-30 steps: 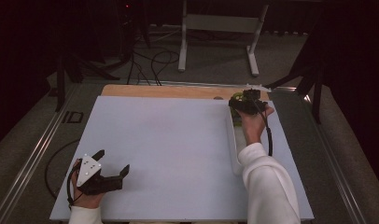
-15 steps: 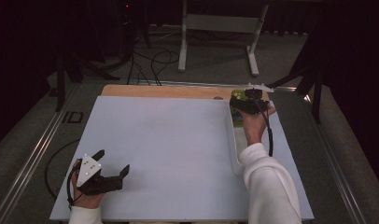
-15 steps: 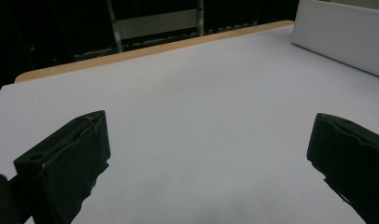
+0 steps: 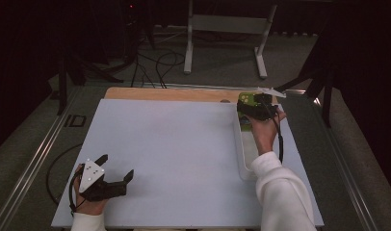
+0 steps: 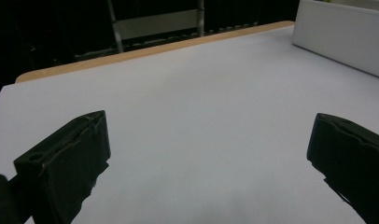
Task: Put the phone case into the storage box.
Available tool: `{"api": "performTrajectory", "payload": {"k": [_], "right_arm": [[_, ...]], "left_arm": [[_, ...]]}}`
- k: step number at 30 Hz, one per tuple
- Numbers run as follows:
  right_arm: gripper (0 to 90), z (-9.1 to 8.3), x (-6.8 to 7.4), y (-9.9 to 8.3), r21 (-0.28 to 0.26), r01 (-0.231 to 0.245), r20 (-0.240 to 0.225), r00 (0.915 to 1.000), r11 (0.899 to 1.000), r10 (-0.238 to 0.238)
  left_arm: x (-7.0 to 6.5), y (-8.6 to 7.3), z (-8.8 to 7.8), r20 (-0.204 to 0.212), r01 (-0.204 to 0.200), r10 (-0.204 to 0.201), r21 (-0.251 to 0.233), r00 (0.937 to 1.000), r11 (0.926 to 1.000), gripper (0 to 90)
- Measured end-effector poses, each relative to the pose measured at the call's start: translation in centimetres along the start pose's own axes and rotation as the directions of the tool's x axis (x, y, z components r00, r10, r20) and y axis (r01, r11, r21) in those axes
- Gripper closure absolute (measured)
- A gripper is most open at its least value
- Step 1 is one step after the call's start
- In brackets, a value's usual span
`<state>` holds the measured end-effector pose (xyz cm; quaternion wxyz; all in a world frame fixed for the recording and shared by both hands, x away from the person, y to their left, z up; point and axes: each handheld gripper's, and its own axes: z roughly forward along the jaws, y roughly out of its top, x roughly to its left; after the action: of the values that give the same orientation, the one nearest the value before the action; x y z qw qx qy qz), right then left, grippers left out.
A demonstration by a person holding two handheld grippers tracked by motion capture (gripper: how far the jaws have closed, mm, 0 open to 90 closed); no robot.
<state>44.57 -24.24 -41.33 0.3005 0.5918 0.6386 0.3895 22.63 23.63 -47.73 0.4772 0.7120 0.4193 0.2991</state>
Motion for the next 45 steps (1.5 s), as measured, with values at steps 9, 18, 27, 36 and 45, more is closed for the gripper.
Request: {"api": "performTrajectory", "payload": {"k": [9, 18, 27, 36, 45], "right_arm": [[8.1, -1.6, 0.3, -0.4, -0.014, 0.027, -0.081, 0.9963, 1.000, -0.028], [8.1, -3.7, 1.6, -1.7, -0.036, 0.075, -0.184, 0.9797, 0.997, -0.080], [8.1, -6.3, 1.8, -3.3, -0.067, 0.092, -0.262, 0.9591, 0.993, -0.107], [8.1, -8.8, 2.1, -5.6, -0.097, 0.150, -0.304, 0.9370, 0.984, -0.173], [8.5, -11.1, 2.2, -7.8, -0.147, 0.165, -0.309, 0.9289, 0.975, -0.204]], "left_arm": [[-0.1, 0.0, 0.1, 0.003, 0.000, 0.000, 0.001, 1.0000, 1.0000, 0.0], [-0.2, 0.1, 0.1, 0.008, -0.001, 0.001, 0.001, 1.0000, 1.0000, 0.0], [-0.1, 0.1, 0.1, 0.010, 0.001, -0.001, 0.001, 1.0000, 1.0000, 0.0], [0.0, 0.2, 0.0, 0.012, 0.006, -0.006, -0.004, 0.9999, 1.0000, 0.0], [-0.1, 0.2, -0.1, 0.013, 0.000, 0.000, -0.008, 0.9999, 1.0000, 0.0]]}}
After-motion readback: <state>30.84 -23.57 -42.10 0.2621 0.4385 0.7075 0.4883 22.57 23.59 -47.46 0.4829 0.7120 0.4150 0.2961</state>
